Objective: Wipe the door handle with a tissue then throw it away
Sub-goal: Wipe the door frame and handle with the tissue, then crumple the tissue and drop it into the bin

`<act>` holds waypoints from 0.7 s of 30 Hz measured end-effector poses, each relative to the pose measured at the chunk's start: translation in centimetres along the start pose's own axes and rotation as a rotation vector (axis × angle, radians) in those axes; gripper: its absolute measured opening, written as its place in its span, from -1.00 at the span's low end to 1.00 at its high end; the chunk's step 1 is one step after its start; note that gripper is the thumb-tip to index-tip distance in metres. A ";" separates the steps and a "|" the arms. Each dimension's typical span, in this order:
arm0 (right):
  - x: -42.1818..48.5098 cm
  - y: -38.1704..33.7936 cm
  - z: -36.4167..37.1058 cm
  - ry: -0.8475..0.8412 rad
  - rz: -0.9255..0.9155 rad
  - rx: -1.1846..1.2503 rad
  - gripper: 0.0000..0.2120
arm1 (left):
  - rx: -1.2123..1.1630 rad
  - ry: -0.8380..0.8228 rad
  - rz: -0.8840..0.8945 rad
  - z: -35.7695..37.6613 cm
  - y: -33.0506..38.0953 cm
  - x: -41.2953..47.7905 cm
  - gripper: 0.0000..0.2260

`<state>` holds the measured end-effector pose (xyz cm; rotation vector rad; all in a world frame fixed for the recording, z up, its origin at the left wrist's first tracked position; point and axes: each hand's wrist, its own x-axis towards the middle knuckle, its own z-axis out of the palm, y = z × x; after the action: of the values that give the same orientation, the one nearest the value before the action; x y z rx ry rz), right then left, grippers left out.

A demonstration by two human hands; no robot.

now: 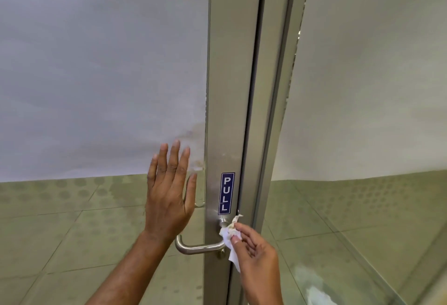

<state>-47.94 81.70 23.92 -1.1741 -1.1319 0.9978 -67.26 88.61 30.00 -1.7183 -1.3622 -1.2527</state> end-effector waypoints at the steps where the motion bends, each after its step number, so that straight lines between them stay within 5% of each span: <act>1: -0.3 -0.7 0.0 -0.003 -0.019 -0.008 -0.74 | -0.026 0.001 0.002 -0.7 0.6 -0.7 -0.53; 5: -1.9 -2.8 0.0 -0.023 -0.115 -0.116 -0.68 | -0.231 -0.129 -0.010 -3.3 3.8 -4.2 -0.67; 11: -4.5 -5.1 -0.5 -0.095 -0.286 -0.369 -0.52 | -0.552 -0.555 -0.184 -7.9 6.0 -5.3 -0.59; 21: -10.5 -6.5 -5.4 -0.035 -0.362 -0.602 -0.47 | -0.812 -0.721 -0.226 -11.0 10.4 -5.6 -0.67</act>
<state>-44.39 69.64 28.82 -1.3478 -1.6700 0.4036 -60.80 73.87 29.86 -2.8447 -1.5730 -1.5071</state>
